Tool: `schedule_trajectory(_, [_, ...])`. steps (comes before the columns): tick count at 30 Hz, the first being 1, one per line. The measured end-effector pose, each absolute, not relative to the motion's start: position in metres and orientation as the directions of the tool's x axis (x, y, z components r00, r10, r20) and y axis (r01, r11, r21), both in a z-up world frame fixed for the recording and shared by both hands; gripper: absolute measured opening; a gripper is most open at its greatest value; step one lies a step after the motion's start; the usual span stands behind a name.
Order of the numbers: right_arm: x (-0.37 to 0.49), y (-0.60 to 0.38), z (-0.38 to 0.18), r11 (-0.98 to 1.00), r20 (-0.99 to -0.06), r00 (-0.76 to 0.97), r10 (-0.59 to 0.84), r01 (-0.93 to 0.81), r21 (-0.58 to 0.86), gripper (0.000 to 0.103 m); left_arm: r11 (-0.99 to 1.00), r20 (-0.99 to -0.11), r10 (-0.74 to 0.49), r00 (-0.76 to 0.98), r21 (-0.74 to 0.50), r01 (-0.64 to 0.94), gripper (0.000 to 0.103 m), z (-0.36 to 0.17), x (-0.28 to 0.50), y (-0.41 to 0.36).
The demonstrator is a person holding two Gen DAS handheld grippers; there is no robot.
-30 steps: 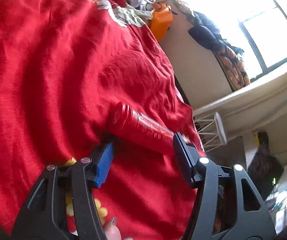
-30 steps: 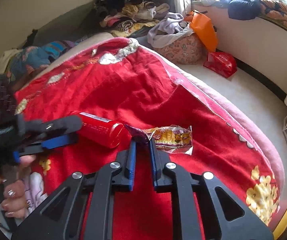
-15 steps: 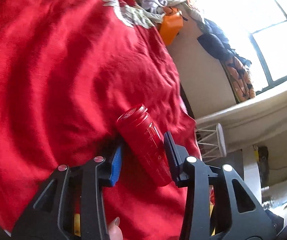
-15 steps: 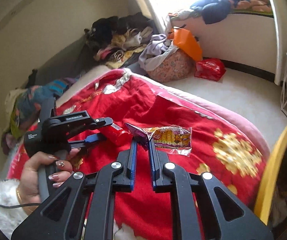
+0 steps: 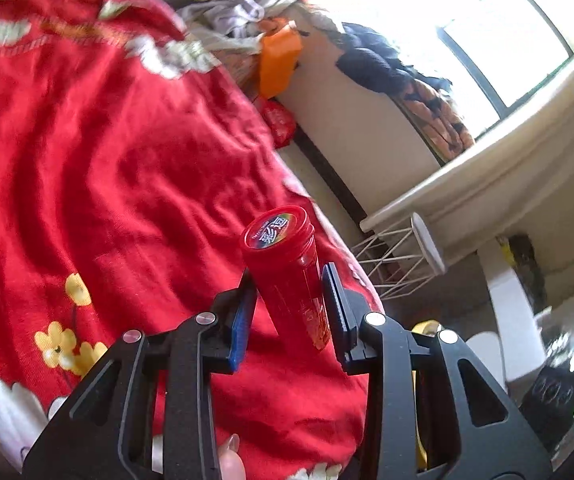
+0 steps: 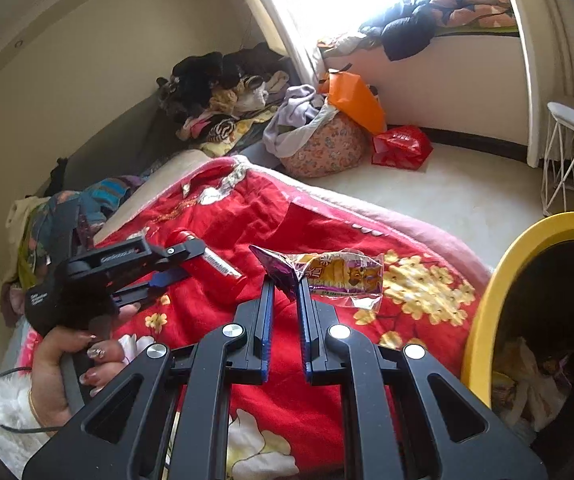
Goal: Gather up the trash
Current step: 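Carry the red can and chip bag with both tools over the bin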
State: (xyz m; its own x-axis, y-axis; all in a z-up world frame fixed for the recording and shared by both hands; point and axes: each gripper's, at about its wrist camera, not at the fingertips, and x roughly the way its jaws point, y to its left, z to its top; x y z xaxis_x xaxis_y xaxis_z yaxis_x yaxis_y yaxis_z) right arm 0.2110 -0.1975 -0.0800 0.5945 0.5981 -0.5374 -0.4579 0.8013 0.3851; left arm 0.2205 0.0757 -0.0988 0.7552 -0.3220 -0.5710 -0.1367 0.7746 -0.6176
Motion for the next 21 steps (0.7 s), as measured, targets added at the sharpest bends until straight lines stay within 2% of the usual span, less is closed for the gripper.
schedule_trajectory(21, [0.181, -0.309, -0.055, 0.852, -0.463, 0.739, 0.489, -0.290, 0.437, 0.011, 0.858, -0.504, -0.414, 0.758, -0.495, 0.140, 0.026, -0.043, 0.198, -0.027])
